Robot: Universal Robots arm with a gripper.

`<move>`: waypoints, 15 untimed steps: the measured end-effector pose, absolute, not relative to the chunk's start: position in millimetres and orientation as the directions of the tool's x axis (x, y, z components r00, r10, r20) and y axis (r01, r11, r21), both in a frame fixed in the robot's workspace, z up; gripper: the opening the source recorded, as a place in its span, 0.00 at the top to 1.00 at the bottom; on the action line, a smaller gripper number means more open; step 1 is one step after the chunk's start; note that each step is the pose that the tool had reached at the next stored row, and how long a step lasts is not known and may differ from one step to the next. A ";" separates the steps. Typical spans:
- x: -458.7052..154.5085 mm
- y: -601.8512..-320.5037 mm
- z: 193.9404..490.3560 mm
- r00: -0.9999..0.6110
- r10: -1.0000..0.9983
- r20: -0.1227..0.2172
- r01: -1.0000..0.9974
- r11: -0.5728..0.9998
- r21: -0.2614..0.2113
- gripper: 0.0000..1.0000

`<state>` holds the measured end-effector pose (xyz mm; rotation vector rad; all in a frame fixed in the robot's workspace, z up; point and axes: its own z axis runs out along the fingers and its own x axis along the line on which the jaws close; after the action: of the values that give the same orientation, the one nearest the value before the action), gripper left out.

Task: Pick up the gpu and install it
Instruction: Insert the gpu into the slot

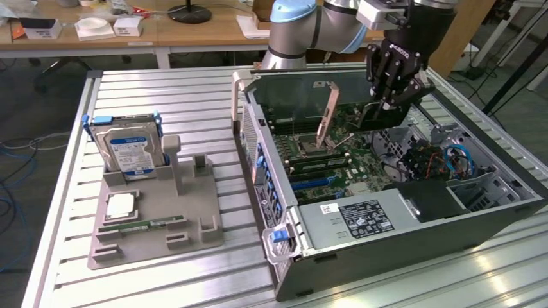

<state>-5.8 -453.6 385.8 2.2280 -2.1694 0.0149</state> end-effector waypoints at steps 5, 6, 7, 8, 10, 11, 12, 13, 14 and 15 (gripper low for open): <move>-5.9 -453.6 385.0 0.020 -0.999 0.029 -1.000 -0.020 0.015 0.74; -5.9 -453.6 384.4 0.018 -0.999 0.029 -1.000 -0.018 0.015 0.74; -6.0 -453.6 383.4 0.011 -1.000 0.029 -1.000 -0.010 0.015 0.74; -6.1 -453.6 382.6 -0.006 -1.000 0.029 -1.000 0.007 0.015 0.74; -6.0 -453.6 380.8 -0.034 -0.999 0.029 -0.999 0.035 0.014 0.74; -6.0 -453.5 379.8 -0.047 -0.998 0.029 -0.999 0.048 0.013 0.74; -6.6 -453.4 378.8 -0.059 -0.998 0.029 -0.998 0.059 0.012 0.74; -7.2 -453.3 378.2 -0.062 -0.998 0.029 -0.998 0.062 0.011 0.74; -7.7 -453.4 378.2 -0.062 -0.998 0.030 -0.998 0.062 0.011 0.74; -8.3 -453.4 377.4 -0.061 -0.998 0.030 -0.998 0.062 0.010 0.74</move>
<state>-8.3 -453.4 377.4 2.1322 -2.2677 0.0203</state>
